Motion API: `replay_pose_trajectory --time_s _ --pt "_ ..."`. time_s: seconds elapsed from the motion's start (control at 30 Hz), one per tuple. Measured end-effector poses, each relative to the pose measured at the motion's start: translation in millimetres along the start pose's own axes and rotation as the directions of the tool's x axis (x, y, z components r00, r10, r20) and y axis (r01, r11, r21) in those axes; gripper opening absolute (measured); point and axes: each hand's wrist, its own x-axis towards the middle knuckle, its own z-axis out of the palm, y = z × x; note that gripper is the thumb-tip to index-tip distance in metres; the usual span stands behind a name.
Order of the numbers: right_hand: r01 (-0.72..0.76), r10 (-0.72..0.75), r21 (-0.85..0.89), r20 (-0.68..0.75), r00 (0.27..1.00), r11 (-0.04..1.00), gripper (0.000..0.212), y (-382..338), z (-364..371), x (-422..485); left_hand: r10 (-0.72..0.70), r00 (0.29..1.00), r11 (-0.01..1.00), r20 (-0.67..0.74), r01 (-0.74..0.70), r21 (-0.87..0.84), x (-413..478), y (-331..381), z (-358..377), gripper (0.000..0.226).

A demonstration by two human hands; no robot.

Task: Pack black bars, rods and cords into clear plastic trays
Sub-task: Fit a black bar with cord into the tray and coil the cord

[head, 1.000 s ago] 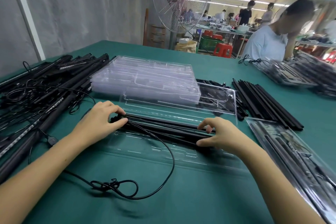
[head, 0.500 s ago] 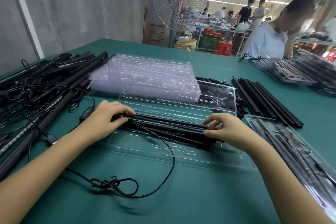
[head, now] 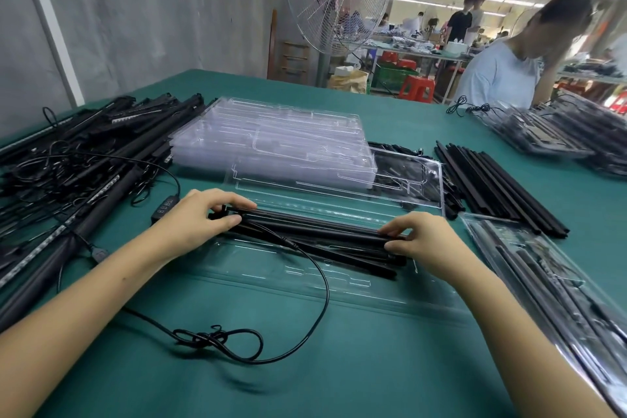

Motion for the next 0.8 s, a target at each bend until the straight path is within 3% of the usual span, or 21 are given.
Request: replay_pose_trajectory --time_s 0.13,0.3,0.6,0.8 --pt "-0.011 0.01 -0.084 -0.011 1.0 0.996 0.022 2 -2 0 0.033 0.999 0.999 -0.016 -0.033 0.021 -1 1 1 0.034" --pt "-0.012 0.013 -0.03 0.031 0.999 0.999 0.012 8 -10 -2 0.11 0.99 0.991 -0.085 -0.102 0.091 -3 0 2 0.03" --pt "0.028 -0.032 -0.078 -0.046 0.998 0.997 0.011 7 -1 2 0.043 0.997 0.978 -0.067 -0.028 0.209 1 2 6 0.023" --pt "0.064 -0.062 0.057 -0.026 0.998 0.996 0.011 2 4 0 -0.009 0.999 0.987 -0.04 0.015 0.159 0 9 1 0.024"
